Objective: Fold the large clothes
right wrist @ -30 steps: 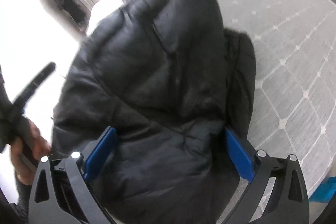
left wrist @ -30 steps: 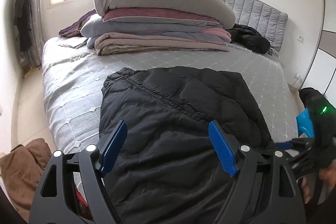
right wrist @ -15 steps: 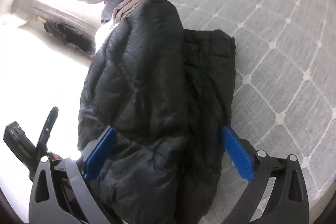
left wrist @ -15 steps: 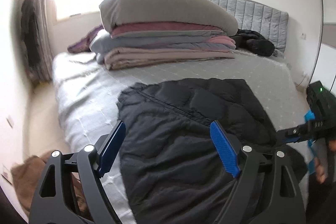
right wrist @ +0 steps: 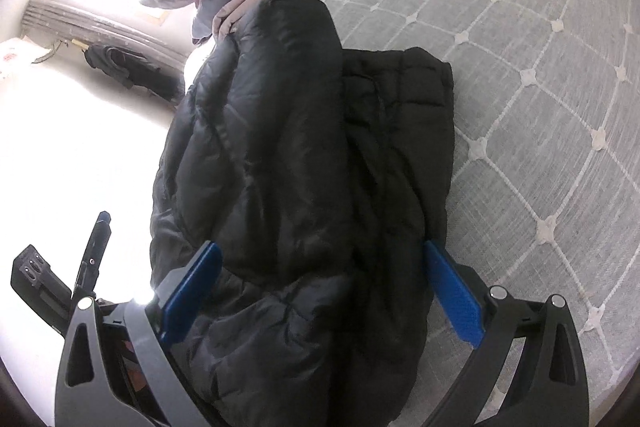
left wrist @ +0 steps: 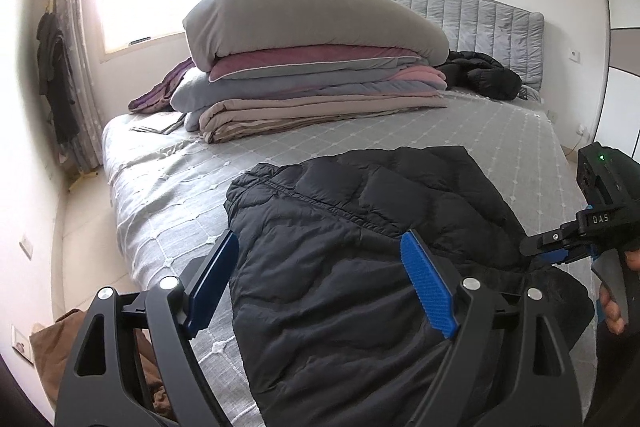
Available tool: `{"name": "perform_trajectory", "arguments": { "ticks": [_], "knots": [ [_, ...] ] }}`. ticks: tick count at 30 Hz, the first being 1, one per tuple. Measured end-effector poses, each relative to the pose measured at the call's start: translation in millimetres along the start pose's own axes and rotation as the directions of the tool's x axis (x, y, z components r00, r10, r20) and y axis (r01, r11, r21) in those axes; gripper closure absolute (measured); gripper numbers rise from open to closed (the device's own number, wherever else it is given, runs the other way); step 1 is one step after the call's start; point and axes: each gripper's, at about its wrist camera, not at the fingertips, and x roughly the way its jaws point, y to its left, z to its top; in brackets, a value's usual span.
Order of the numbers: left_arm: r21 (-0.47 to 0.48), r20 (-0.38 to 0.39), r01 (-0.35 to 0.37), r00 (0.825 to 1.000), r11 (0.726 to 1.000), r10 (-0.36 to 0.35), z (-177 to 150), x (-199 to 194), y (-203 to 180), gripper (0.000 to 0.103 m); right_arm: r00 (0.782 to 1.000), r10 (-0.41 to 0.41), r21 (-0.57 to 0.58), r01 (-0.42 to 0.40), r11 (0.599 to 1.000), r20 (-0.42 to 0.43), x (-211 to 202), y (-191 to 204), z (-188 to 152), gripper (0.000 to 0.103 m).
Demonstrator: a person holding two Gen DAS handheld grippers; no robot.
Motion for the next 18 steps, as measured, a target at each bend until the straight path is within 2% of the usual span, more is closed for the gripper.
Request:
{"name": "perform_trajectory", "arguments": {
  "ticks": [5,10,12,15,18],
  "knots": [
    [0.001,0.001,-0.001,1.000,1.000,0.001,0,0,0,0.024,1.000,-0.022,-0.029,0.022,0.999,0.014,-7,9,-3,0.007],
    [0.007,-0.004,-0.003,1.000,1.000,0.003,1,0,3,0.024,0.999,-0.038,-0.037,0.037,0.999,-0.022,-2,13,-4,0.007],
    [-0.014,-0.027,0.042,0.999,0.999,-0.043,3,1,14,0.024,0.999,-0.023,-0.018,0.023,1.000,-0.039,2,9,-2,0.007],
    [-0.154,-0.076,0.113,0.989,0.982,-0.126,6,9,54,0.024,0.997,0.032,0.026,-0.031,0.999,-0.064,8,0,1,0.007],
    [-0.361,-0.100,0.132,0.979,0.923,-0.179,-1,19,114,0.024,0.990,0.117,0.090,-0.110,0.990,-0.081,12,-14,6,0.007]
  ]
}}
